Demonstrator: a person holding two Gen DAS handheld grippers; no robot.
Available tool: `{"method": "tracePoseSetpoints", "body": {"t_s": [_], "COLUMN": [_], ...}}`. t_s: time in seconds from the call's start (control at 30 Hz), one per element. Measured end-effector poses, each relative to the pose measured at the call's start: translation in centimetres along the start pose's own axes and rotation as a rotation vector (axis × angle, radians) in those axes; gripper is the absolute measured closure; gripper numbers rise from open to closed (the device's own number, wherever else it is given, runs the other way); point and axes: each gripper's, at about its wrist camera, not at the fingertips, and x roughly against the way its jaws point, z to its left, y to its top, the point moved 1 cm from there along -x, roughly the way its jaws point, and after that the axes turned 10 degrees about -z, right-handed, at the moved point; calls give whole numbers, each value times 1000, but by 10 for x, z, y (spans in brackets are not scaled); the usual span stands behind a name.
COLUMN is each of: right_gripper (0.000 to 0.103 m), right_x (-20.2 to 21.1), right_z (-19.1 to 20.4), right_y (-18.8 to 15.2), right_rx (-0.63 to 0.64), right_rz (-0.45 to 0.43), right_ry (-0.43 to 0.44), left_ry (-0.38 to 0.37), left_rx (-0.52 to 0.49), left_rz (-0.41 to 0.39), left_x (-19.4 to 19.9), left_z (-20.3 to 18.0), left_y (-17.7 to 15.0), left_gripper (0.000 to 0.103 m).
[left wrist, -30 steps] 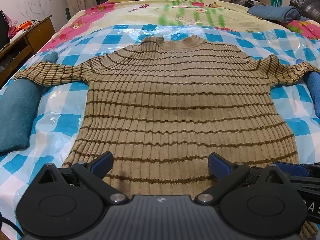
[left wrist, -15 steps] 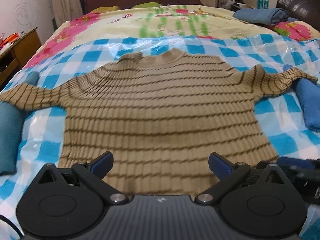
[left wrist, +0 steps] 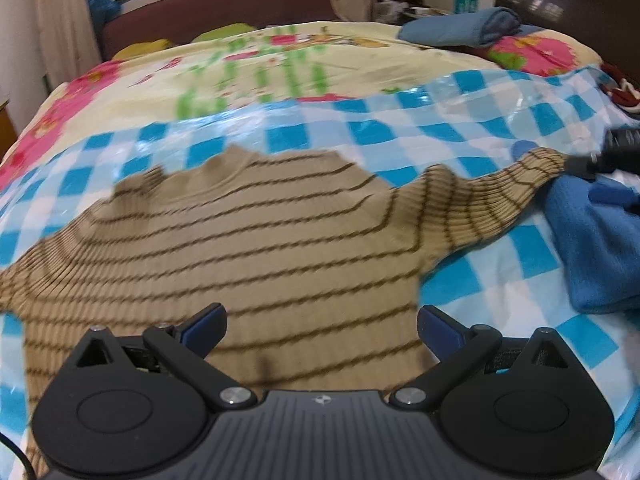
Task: Fold small clothes
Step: 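Grasp the sweater sleeve cuff with the right gripper and lift it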
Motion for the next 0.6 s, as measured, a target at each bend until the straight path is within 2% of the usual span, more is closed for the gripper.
{"method": "tracePoseSetpoints", "body": {"t_s": [0.1, 0.2, 0.37, 0.53, 0.57, 0.6], "right_gripper": [55, 54, 54, 56, 60, 71], "right_x": [-18, -38, -64, -77, -80, -81], "right_z": [-25, -46, -77, -92, -94, -94], "right_y": [18, 27, 28, 29, 28, 28], "right_rx": [-72, -150, -339, -422, -431, -433], "right_rz": [-38, -37, -37, -79, -80, -78], "right_ry": [-47, -68, -35, -31, -31, -33], "left_ry": [-23, -45, -55, -47, -47, -45], "left_rx": [-10, -4, -7, -12, -7, -4], "left_rz": [-3, 1, 13, 34, 38, 41], "left_x": [-10, -17, -22, -23, -22, -21], "left_z": [-12, -22, -32, -34, -33, -33], "left_y": [5, 8, 5, 0, -2, -3], "left_gripper": [0, 0, 0, 0, 0, 0]}}
